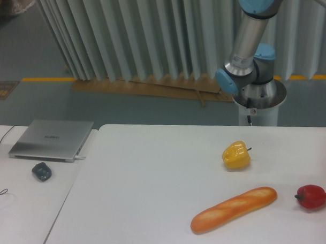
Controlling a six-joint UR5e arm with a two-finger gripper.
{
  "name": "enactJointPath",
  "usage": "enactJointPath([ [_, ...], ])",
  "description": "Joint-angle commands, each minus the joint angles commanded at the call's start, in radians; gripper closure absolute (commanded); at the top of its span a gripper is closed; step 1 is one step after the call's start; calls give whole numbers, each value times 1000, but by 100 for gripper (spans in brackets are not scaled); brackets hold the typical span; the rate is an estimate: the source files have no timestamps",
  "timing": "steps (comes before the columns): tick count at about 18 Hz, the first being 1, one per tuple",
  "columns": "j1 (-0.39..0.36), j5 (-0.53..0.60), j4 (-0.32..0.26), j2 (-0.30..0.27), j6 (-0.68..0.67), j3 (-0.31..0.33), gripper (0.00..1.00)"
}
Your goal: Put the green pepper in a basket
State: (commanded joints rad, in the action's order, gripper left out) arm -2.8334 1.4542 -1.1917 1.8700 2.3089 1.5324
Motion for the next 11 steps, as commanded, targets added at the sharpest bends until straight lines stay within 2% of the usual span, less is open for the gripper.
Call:
enactJointPath([
  [5,124,3,-35,-37,-187,3,0],
  [9,201,31,-39,-60,-241,5,0],
  [11,230,55,-66,-78,-249,5,0],
])
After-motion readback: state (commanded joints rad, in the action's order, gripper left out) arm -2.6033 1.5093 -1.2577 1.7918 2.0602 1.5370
